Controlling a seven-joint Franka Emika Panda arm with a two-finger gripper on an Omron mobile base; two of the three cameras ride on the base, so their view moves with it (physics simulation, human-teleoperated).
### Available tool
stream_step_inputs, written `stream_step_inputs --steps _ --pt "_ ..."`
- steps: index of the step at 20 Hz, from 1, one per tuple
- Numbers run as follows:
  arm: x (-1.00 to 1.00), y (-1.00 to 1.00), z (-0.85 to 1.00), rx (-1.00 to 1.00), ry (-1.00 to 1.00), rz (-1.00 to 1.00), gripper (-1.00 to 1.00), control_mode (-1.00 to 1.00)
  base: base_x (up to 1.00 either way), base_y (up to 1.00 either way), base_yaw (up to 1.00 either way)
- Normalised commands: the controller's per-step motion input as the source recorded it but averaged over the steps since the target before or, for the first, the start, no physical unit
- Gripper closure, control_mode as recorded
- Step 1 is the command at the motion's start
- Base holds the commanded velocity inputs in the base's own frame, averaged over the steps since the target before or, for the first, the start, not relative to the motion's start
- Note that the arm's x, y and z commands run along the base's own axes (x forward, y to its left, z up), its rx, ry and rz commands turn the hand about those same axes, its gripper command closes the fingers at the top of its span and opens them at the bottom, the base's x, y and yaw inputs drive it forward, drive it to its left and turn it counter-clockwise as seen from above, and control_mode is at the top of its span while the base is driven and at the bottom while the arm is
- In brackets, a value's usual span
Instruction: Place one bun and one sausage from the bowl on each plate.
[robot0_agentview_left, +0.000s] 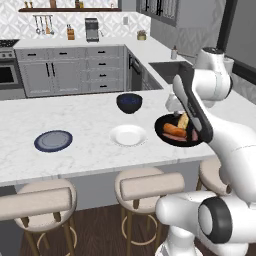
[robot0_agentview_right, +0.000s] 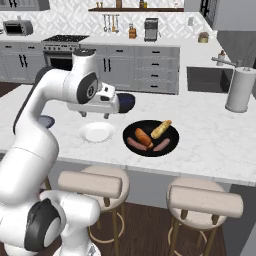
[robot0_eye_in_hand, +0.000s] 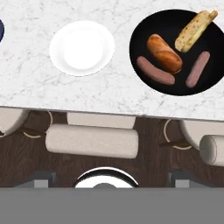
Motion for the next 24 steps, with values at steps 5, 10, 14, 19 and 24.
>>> stream_step_inputs --steps 5,10,14,19,24 --pt "0.02 -0.77 -0.04 0.00 0.07 0.07 -1.00 -1.00 0.00 0.00 0.00" --pt "0.39 -0.39 -0.20 0.00 0.08 0.09 -1.00 -1.00 0.00 0.00 0.00" --pt "0.77 -0.10 -0.54 -0.01 0.03 0.07 -1.00 -1.00 0.00 0.00 0.00" --pt "0.71 -0.18 -0.59 0.00 0.00 0.08 -1.00 -1.00 0.00 0.00 0.00" --pt "0.29 -0.30 -0.39 0.00 0.03 0.11 -1.00 -1.00 0.00 0.00 0.00"
